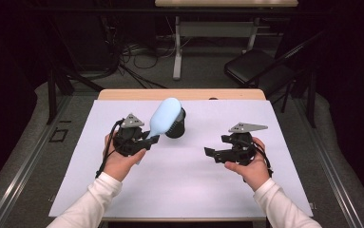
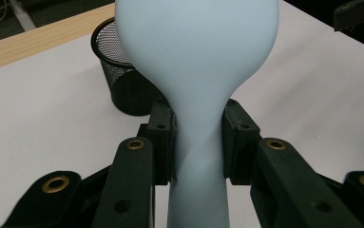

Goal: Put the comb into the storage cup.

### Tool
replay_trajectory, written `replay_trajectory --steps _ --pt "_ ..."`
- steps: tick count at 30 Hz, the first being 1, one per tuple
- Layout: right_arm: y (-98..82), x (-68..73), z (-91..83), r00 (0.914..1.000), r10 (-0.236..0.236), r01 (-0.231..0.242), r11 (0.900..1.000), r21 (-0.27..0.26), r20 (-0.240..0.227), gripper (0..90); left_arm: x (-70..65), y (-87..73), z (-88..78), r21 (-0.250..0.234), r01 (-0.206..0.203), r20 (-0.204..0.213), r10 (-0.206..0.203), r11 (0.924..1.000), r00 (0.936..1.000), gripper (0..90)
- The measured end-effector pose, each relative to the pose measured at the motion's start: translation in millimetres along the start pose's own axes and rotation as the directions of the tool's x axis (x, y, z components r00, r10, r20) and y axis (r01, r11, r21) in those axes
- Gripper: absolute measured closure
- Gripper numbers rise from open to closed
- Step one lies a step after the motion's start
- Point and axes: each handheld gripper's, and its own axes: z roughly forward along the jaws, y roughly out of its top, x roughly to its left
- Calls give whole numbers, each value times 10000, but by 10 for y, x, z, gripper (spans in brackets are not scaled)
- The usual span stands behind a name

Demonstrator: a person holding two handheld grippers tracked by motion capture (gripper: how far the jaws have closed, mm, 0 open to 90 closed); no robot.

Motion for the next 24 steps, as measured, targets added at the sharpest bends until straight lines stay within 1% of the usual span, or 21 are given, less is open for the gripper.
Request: replay_trajectory --steps 2,8,12,14,15,17,24 --pt "56 2 17 10000 -19 19 10000 2 -32 143 -9 -1 9 -95 7 13 -6 10000 10000 694" --pt "171 13 57 9999 55 -56 10000 -69 -132 143 -34 -13 55 -170 95 153 -93 9998 9998 694" --pt "222 25 83 9994 218 -222 9997 -133 -258 143 -52 -25 82 -212 102 194 -98 9997 9998 693" --pt "246 27 100 9993 250 -254 9995 -163 -282 143 -65 -29 98 -254 100 190 -95 9996 9998 694" --pt "253 28 104 9993 246 -250 9996 -132 -293 142 -70 -30 103 -237 31 173 -26 9997 9998 694" --pt "273 31 115 9993 253 -256 9996 -91 -288 142 -84 -31 116 -282 57 165 -52 9996 9999 694" --pt "352 13 133 9969 637 -644 9978 -153 -453 140 -124 -24 149 -388 16 202 -8 9992 9998 693"
